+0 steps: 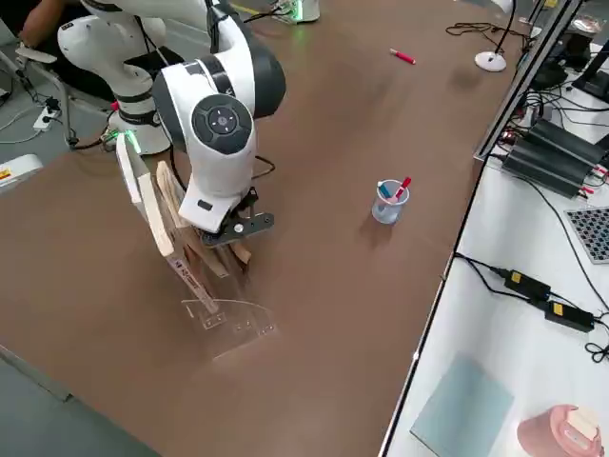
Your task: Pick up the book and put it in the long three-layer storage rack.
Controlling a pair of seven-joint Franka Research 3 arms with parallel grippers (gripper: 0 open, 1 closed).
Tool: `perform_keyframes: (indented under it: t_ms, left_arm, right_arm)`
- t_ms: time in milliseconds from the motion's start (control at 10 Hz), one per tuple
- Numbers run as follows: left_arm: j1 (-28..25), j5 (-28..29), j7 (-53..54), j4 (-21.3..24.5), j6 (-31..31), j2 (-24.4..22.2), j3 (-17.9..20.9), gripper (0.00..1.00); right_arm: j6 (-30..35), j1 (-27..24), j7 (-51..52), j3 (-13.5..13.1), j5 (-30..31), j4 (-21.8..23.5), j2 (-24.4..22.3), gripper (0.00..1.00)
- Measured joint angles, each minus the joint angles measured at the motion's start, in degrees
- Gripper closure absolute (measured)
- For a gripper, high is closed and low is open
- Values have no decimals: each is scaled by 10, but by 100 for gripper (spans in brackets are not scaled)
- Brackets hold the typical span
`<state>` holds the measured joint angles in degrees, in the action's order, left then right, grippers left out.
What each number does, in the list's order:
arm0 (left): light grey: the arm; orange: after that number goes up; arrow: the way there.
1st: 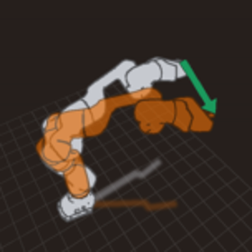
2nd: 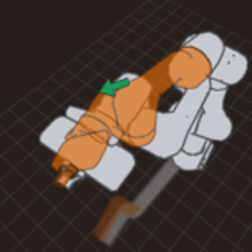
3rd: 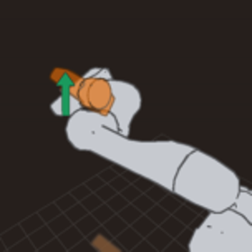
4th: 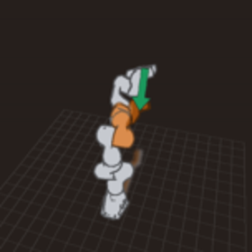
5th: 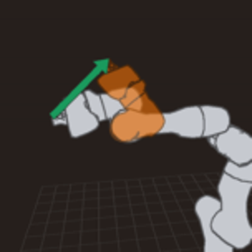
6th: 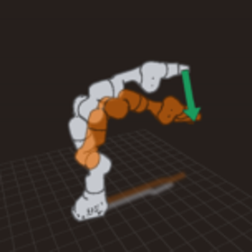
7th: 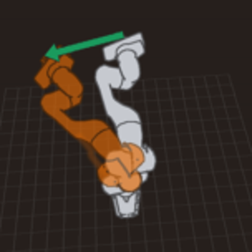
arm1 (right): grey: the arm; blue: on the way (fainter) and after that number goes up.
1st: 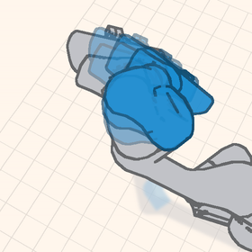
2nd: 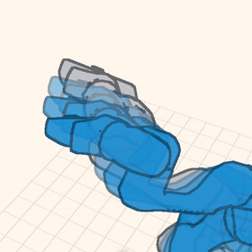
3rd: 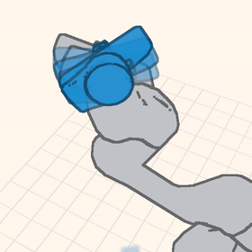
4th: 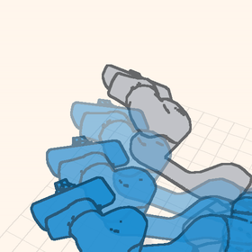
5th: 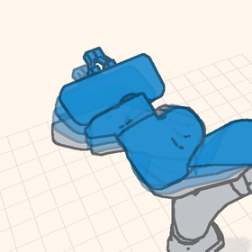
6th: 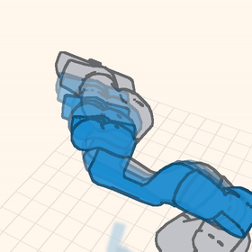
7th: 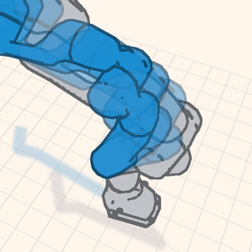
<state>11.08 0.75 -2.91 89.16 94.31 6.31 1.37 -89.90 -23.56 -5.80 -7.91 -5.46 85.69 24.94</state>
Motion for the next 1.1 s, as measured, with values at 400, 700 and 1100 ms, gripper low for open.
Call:
perform_keyframes:
  t_ms: [400,700,1100]
  left_arm:
    - [-3,0,0,32,-18,-55,13,0]
    - [-18,0,0,82,-9,-95,13,0]
    - [-28,0,-1,110,-12,-117,11,0]
  right_arm:
    - [-3,0,-2,0,-7,-1,5,85]
    - [-15,0,-11,0,-9,-1,16,85]
    - [-18,0,-28,0,-10,-28,35,85]
